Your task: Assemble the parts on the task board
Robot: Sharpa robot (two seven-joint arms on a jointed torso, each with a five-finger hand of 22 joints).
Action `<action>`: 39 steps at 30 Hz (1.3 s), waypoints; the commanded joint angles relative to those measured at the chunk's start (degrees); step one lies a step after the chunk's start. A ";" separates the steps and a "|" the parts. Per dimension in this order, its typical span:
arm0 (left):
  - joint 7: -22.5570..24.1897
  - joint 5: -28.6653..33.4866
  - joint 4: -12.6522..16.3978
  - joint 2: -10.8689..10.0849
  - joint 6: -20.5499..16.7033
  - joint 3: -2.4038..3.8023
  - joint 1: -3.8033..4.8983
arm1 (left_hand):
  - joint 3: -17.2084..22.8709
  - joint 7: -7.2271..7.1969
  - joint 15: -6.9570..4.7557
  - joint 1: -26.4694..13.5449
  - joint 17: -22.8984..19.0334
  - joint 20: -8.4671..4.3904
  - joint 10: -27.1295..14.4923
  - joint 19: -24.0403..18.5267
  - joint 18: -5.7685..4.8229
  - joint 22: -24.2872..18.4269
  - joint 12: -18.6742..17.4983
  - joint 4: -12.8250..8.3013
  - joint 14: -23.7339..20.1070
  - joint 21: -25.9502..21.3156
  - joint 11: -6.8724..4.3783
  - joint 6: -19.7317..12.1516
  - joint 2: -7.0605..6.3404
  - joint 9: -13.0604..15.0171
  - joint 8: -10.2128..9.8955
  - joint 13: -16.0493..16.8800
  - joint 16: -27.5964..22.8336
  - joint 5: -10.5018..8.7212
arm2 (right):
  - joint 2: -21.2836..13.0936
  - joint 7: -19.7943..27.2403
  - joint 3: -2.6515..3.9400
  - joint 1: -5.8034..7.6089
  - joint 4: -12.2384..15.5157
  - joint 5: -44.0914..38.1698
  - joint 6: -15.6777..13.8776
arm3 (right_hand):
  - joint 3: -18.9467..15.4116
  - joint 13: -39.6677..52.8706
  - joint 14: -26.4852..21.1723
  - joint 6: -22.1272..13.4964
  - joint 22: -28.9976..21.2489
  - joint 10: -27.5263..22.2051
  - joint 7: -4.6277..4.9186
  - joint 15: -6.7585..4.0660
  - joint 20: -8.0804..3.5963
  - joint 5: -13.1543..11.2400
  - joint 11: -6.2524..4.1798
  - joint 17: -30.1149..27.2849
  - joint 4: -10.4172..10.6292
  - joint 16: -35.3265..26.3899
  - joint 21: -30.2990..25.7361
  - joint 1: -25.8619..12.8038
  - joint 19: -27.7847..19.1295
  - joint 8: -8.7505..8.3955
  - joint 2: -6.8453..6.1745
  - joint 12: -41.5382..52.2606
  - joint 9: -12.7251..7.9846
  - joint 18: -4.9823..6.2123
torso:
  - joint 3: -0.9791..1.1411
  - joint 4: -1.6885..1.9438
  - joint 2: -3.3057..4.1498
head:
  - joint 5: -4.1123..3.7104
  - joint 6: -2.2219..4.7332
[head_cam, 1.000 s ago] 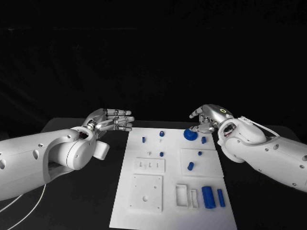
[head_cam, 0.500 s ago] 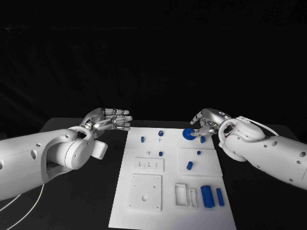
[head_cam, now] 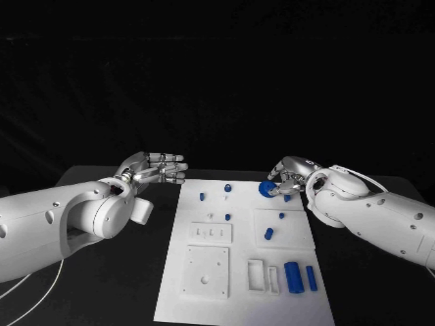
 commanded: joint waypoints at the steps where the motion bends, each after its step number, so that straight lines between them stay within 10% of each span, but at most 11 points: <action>1: 0.74 -0.16 -0.02 0.20 0.58 0.05 0.15 | 0.04 -0.19 0.04 0.04 -0.04 0.13 -0.25 -0.12 0.82 -0.08 0.17 0.01 -0.32 0.24 -0.10 0.10 -0.33 -0.07 0.16 0.09 -0.16 0.03 | 0.39 0.64 0.03 -0.08 -0.51 0.15 1.52 | 0.08 0.07 0.03 0.04 0.11 0.37 -0.18 0.46 0.37 0.01 0.02 0.06 0.32 0.30 0.11 -0.14 3.21 -0.18 0.34 0.35 -0.08 0.39 | 0.02 0.00 -0.06 | 0.01 -0.06; 39: 0.48 -0.18 -0.19 0.43 0.90 -0.04 0.14 | -0.11 -0.29 0.04 -0.11 -0.04 0.15 -0.33 -0.17 0.82 -0.08 0.17 -0.08 -0.42 0.24 -0.26 -0.19 -0.09 -0.09 0.13 0.09 -0.16 0.03 | 2.47 -0.38 -0.07 -1.20 -3.10 -2.78 2.45 | 8.68 0.79 0.16 5.87 1.40 0.77 -1.47 -0.17 -0.20 -5.46 -0.89 0.65 0.02 -0.11 -0.49 -1.36 3.29 -0.20 1.17 0.20 -0.99 -0.12 | 0.09 -0.10 -0.05 | 0.18 -0.73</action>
